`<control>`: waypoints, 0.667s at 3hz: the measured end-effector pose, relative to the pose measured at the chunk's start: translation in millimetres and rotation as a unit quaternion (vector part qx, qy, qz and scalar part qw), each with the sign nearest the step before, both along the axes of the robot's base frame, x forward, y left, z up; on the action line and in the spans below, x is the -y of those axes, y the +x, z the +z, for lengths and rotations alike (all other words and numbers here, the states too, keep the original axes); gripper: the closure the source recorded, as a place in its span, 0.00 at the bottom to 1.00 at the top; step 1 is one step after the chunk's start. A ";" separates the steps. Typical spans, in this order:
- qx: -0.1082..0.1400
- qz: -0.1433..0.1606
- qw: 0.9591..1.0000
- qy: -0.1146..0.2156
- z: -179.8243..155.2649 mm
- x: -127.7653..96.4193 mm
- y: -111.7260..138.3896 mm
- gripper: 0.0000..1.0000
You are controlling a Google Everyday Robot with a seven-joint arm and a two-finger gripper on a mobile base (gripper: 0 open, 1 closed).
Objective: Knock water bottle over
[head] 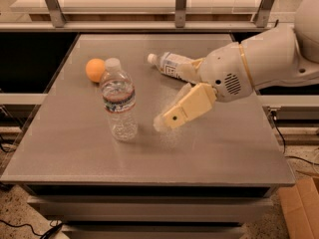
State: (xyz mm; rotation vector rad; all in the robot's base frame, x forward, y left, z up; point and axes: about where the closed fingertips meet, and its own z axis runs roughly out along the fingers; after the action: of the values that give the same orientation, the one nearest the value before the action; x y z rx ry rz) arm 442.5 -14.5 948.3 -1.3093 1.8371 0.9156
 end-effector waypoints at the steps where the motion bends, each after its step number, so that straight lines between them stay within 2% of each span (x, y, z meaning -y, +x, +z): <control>1: 0.005 0.004 0.999 0.041 -20.3 -13.5 5.7 0.00; 2: 0.030 0.014 0.996 0.086 -34.3 -26.4 13.2 0.00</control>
Offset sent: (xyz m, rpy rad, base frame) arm 0.0239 0.0350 -0.0521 0.2825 -0.1260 0.0486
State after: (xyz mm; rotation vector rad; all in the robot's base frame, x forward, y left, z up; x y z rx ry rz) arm 455.7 11.9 914.0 -1.2449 1.6592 1.0153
